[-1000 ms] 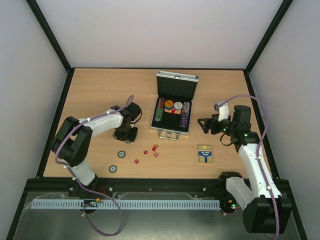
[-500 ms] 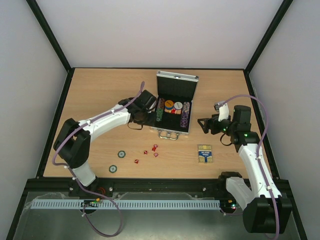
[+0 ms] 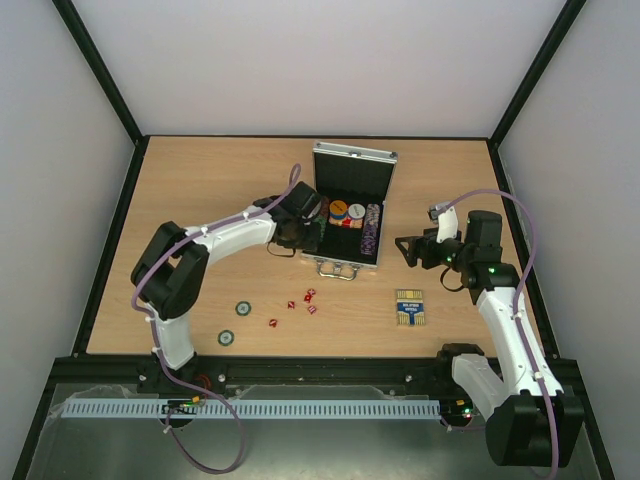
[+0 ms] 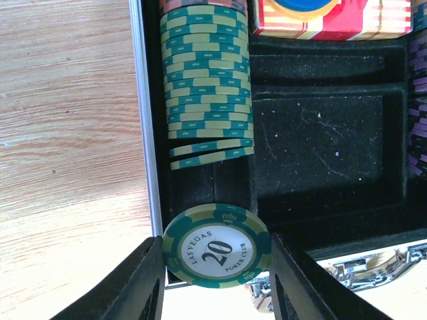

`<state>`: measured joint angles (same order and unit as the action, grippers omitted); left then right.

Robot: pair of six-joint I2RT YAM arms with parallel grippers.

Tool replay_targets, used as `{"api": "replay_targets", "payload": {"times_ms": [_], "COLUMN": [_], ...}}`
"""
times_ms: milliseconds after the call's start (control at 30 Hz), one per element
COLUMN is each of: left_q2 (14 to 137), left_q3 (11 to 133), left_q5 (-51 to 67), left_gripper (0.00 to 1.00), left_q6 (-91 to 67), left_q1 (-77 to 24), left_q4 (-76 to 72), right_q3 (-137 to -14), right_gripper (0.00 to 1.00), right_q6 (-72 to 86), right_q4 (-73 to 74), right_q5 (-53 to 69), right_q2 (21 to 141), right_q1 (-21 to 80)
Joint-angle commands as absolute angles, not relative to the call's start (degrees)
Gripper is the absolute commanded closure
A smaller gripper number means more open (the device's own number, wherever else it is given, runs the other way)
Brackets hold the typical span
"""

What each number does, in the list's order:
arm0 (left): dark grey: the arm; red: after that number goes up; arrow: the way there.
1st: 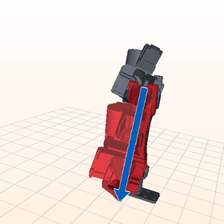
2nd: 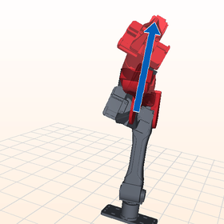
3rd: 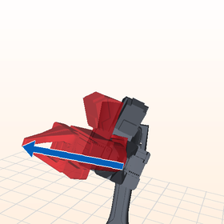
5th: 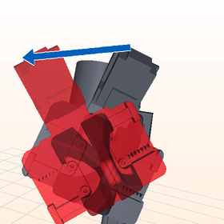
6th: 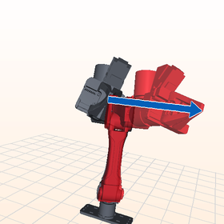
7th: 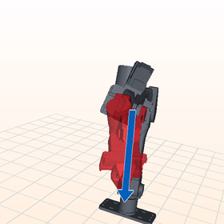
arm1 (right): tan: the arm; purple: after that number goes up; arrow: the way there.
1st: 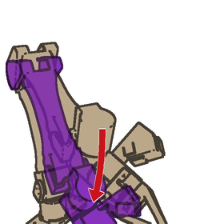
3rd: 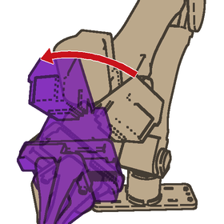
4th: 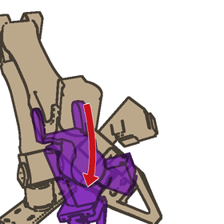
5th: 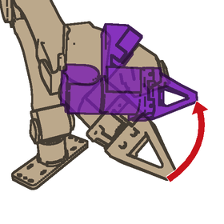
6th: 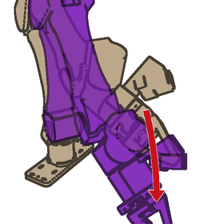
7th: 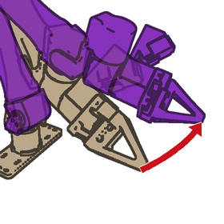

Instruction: Pack up texas hold em set

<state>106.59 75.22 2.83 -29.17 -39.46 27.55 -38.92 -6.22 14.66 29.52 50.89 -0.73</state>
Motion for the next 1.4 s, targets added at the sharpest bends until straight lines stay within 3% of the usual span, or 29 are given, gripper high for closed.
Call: {"api": "replay_targets", "payload": {"times_ms": [0, 567, 900, 1367], "left_q2": [107.77, 112.59, 113.18, 107.89], "left_q3": [76.71, 78.34, 78.70, 79.60], "left_q5": [2.85, -0.46, -1.24, -2.88], "left_gripper": [0.63, 0.62, 0.49, 0.45], "left_q6": [-30.01, -30.41, -30.39, -29.37], "left_q1": [-39.55, -39.64, -39.64, -40.59], "left_q4": [25.76, 23.13, 23.55, 29.64], "right_q3": [-38.67, -38.65, -38.72, -38.85], "right_gripper": [0.09, 0.09, 0.09, 0.09], "right_q6": [-6.68, -6.77, -6.90, -6.91], "right_q4": [14.77, 14.77, 14.85, 14.91], "right_q5": [30.21, 30.06, 30.01, 30.32], "right_q2": [50.62, 50.80, 51.15, 51.55], "right_q1": [-0.97, -0.97, -0.97, -0.97]}}
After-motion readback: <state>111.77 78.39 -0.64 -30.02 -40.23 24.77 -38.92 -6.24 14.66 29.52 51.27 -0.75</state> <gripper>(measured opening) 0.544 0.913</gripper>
